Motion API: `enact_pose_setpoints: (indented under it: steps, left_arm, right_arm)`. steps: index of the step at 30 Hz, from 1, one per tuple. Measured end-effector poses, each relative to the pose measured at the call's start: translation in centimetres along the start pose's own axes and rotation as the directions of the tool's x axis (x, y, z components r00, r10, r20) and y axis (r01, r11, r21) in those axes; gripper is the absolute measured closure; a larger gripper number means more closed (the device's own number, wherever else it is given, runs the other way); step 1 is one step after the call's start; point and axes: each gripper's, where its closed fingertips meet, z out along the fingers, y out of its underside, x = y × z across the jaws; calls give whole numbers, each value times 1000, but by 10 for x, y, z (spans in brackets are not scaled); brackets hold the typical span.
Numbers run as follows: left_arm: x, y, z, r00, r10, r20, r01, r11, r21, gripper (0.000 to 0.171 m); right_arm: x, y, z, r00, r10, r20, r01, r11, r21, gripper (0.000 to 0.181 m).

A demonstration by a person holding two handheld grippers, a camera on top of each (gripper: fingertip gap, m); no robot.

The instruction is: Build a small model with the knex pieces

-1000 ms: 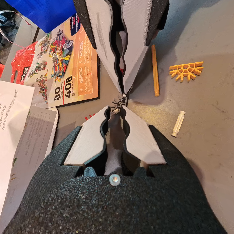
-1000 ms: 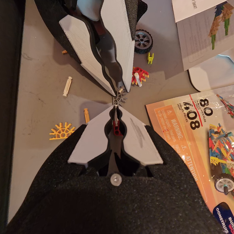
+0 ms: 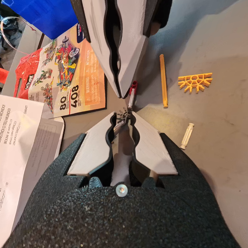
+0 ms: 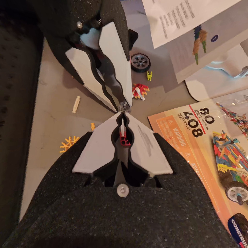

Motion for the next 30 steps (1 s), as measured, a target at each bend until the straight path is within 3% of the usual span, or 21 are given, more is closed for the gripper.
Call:
enact_pose_setpoints:
  steps: [10,26,30]
  left_arm:
    - [-2,9,1,1000,-20,-12,20,1000,-21,148]
    - [0,12,4,1000,-11,-18,11,999,-30,149]
    - [-2,12,4,1000,-4,-8,4,1000,-30,149]
  right_arm:
    - [-1,31,15,1000,-29,5,30,988,-154,176]
    - [-2,29,18,999,-47,-2,46,987,-151,177]
    - [-1,27,16,999,-49,-7,47,989,-142,166]
